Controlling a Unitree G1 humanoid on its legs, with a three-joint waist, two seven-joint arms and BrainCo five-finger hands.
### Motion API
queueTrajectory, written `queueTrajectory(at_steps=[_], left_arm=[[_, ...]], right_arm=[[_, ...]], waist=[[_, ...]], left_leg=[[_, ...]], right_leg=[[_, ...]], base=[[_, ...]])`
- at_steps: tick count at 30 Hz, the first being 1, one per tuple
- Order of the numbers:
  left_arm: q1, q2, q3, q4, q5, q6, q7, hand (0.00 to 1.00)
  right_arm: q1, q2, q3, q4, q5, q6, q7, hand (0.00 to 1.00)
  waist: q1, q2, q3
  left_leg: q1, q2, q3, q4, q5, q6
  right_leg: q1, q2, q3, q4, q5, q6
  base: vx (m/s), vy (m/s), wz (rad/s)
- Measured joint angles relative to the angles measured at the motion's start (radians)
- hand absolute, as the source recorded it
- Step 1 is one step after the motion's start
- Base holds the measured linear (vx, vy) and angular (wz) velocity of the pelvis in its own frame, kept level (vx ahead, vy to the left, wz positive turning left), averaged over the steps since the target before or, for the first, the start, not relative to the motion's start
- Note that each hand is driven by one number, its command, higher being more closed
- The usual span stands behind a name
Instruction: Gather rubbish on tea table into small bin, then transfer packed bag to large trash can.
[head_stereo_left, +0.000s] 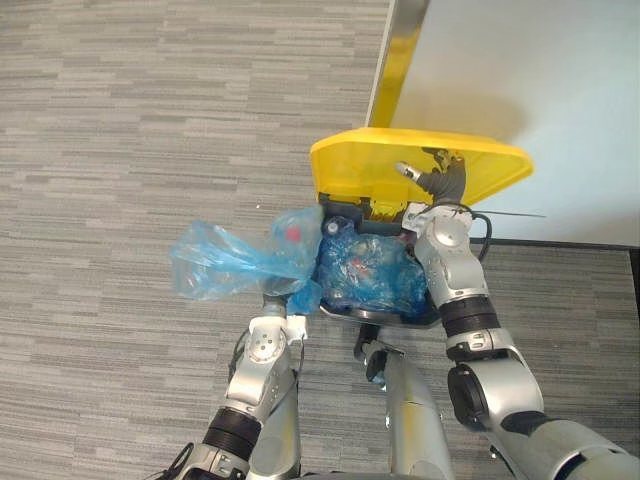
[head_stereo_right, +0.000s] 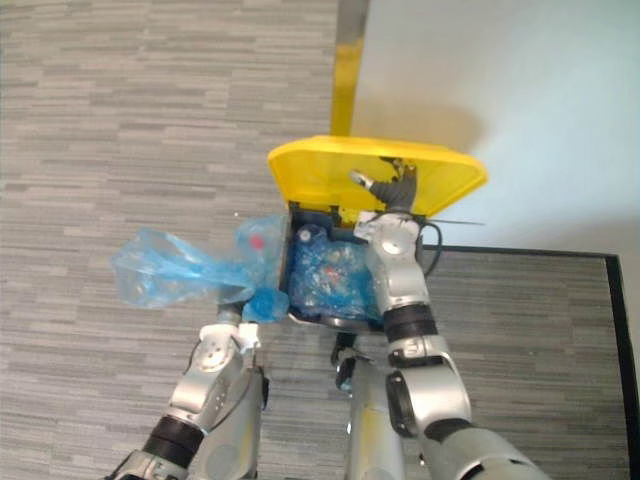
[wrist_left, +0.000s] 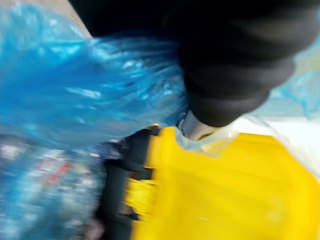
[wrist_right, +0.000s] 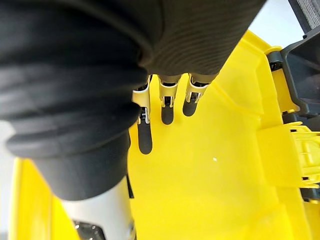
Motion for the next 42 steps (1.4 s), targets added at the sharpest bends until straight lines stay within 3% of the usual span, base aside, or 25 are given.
queueTrajectory(at_steps=[9,16,22,28,32,33,42], left_arm=[[-0.114,0.001,-0.103,-0.110,-0.009,-0.019,0.002,1.00],[-0.182,-0.008,-0.134,-0.103,0.012,-0.018,0.010,1.00],[-0.336,-0.033,-0.124,0.103,0.033,0.004,0.017,1.00],[-0.486,-0.042,-0.076,0.303,0.032,0.034,0.025,1.00],[-0.545,-0.046,-0.043,0.421,0.033,0.055,0.026,1.00],[-0.567,-0.046,-0.028,0.468,0.033,0.065,0.025,0.00],[-0.610,-0.047,0.036,0.539,0.105,0.094,0.027,0.00]], right_arm=[[-0.041,-0.012,-0.057,0.033,0.006,0.005,0.002,0.00],[-0.126,-0.032,-0.057,0.071,0.004,0.006,0.008,0.00],[-0.142,-0.057,-0.053,0.052,0.004,0.008,0.009,0.00],[-0.203,-0.086,-0.030,-0.002,0.005,0.007,0.006,0.00],[-0.233,-0.088,-0.004,-0.023,0.006,0.006,0.005,0.00],[-0.242,-0.089,0.017,-0.023,0.006,0.006,0.005,0.00],[-0.299,-0.107,0.103,-0.018,0.027,0.005,0.010,0.00]], waist=[[-0.019,-0.002,0.001],[-0.029,-0.022,0.011],[-0.052,-0.026,0.014],[-0.070,-0.059,0.053],[-0.083,-0.059,0.062],[-0.088,-0.059,0.079],[-0.093,-0.058,0.106]], left_leg=[[-0.006,0.000,0.005,-0.001,0.007,-0.015],[-0.015,0.006,0.033,-0.012,0.005,-0.014],[-0.064,0.007,0.039,-0.003,0.009,-0.022],[-0.160,0.026,0.040,0.041,0.001,-0.035],[-0.216,0.029,0.043,0.056,0.000,-0.038],[-0.225,0.036,0.049,0.064,-0.001,-0.038],[-0.297,0.048,0.061,0.122,-0.020,-0.043]], right_leg=[[-0.007,0.000,0.003,0.000,-0.002,-0.001],[-0.035,0.012,0.028,-0.008,0.003,0.002],[-0.077,0.012,0.030,-0.011,0.010,0.006],[-0.153,0.032,0.031,-0.025,0.032,0.000],[-0.201,0.034,0.033,-0.024,0.051,-0.011],[-0.207,0.037,0.032,-0.023,0.054,-0.010],[-0.275,0.047,0.043,0.001,0.057,-0.013]], base=[[0.00,0.000,-0.01],[0.00,-0.009,-0.11],[0.00,-0.002,-0.03],[-0.01,-0.012,-0.09],[0.02,0.000,-0.06],[0.00,0.000,0.00],[-0.01,-0.004,-0.07]])
